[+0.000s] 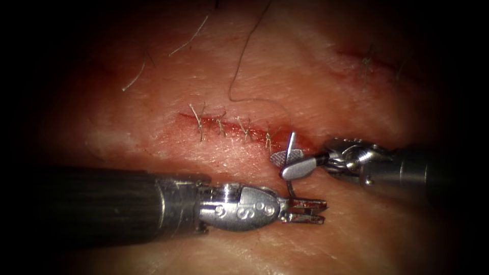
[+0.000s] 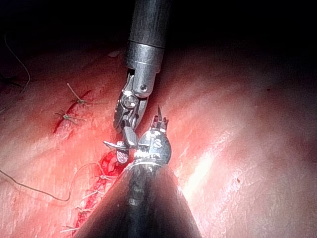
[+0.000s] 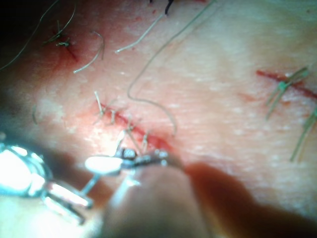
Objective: Wound Closure
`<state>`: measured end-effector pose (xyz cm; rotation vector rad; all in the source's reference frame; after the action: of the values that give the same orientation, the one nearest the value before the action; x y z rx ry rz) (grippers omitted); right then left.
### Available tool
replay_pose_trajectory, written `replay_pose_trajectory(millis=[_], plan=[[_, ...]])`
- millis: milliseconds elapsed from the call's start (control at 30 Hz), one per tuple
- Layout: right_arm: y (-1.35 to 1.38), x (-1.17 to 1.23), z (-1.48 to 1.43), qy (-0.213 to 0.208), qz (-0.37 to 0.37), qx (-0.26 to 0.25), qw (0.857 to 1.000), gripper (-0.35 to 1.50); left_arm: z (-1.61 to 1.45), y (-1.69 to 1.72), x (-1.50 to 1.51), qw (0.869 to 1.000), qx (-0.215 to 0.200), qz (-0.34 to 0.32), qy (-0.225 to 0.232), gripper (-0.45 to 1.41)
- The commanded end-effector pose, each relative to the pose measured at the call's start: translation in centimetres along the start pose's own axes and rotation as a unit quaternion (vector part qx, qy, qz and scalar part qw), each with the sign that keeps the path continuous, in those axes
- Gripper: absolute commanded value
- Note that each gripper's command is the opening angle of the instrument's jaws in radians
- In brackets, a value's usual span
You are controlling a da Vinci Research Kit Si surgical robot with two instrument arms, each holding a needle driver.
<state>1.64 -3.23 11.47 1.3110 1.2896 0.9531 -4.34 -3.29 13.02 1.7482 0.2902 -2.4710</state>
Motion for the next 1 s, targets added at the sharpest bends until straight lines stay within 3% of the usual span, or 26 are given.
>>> replay_pose_trajectory(millis=[33, 167, 200, 267, 300, 333, 367, 600, 733, 900, 1000], plan=[[0.07, 0.01, 0.04, -0.002, -0.004, 0.001, 1.0, -0.35, 0.07, 0.03, -0.04, 1.0, -0.001, -0.001, -0.001, -0.45], [0.11, 0.1, -0.13, 0.011, -0.076, -0.007, 0.997, -0.35, 0.08, 0.01, -0.03, 1.0, -0.001, 0.001, 0.0, -0.42], [0.12, 0.1, -0.17, 0.015, -0.082, -0.01, 0.996, -0.35, 0.09, -0.01, -0.02, 1.0, -0.001, -0.017, 0.0, -0.01], [0.13, 0.13, -0.35, 0.025, -0.096, -0.018, 0.995, -0.35, 0.09, -0.04, 0.01, 0.998, -0.002, -0.06, 0.0, 0.39], [0.13, 0.14, -0.43, 0.028, -0.104, -0.019, 0.994, -0.35, 0.09, -0.04, 0.01, 0.998, -0.003, -0.069, 0.0, 0.49], [0.13, 0.16, -0.53, 0.032, -0.115, -0.027, 0.992, -0.35, 0.07, -0.05, 0.01, 0.996, -0.004, -0.084, -0.001, 0.76], [0.13, 0.17, -0.6, 0.035, -0.121, -0.031, 0.992, -0.35, 0.06, -0.05, 0.01, 0.996, -0.007, -0.086, -0.001, 0.81], [0.11, 0.25, -0.73, 0.047, -0.168, -0.052, 0.983, -0.35, 0.0, -0.05, -0.01, 0.994, -0.019, -0.109, -0.002, 0.83], [0.09, 0.29, -0.72, 0.053, -0.206, -0.067, 0.975, -0.35, -0.01, -0.1, -0.06, 0.99, -0.024, -0.138, -0.005, 0.69], [-0.01, 0.36, -0.71, 0.062, -0.275, -0.094, 0.955, -0.35, -0.04, -0.25, -0.23, 0.98, -0.016, -0.195, -0.036, -0.01], [-0.06, 0.39, -0.69, 0.061, -0.32, -0.11, 0.939, -0.35, -0.05, -0.41, -0.39, 0.973, 0.003, -0.225, -0.045, -0.23]])
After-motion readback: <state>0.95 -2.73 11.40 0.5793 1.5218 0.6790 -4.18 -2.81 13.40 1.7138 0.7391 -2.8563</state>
